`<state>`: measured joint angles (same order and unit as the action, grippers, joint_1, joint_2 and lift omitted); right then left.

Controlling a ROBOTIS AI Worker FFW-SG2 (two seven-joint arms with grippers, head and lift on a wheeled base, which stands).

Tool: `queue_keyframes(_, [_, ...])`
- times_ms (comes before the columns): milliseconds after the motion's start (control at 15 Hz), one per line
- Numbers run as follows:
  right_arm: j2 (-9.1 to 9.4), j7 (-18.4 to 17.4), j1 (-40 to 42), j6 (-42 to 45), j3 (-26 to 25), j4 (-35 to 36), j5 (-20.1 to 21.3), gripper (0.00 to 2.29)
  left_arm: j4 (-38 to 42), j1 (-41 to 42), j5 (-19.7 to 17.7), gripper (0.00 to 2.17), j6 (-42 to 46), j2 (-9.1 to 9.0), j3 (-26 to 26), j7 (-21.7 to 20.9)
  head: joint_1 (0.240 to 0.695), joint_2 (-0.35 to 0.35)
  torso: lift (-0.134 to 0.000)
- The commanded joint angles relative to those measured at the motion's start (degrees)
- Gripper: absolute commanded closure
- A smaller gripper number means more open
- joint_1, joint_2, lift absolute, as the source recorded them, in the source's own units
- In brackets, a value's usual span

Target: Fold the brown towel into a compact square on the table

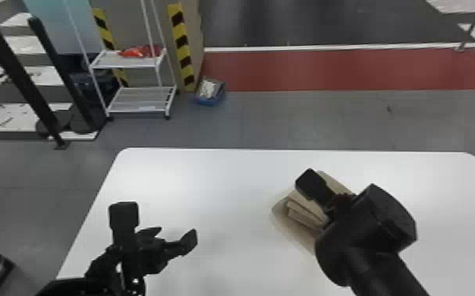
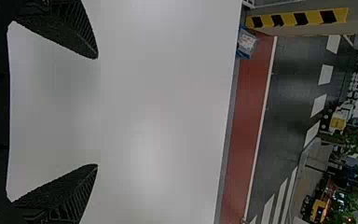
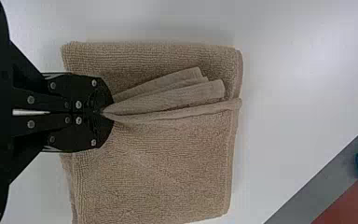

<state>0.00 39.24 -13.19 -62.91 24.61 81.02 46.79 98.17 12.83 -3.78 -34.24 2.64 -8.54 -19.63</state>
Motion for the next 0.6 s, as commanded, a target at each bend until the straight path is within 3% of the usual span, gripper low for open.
queue_keyframes(0, [0.05,2.3,2.6,-0.2,0.6,5.4,0.8,1.33,0.0,0.0,0.0,0.04,0.0,0.0,0.0,0.0,0.695,0.113,0.0])
queue_keyframes(267, [0.05,11.1,7.0,-0.3,1.3,12.2,5.9,1.33,0.1,-0.1,0.1,0.04,-0.2,0.0,0.0,-0.1,0.695,0.16,0.0])
queue_keyframes(533, [0.05,14.6,8.7,-0.5,-3.1,19.0,4.9,1.33,0.1,-0.4,0.2,0.04,-0.4,0.0,1.4,-0.1,0.695,0.181,0.0])
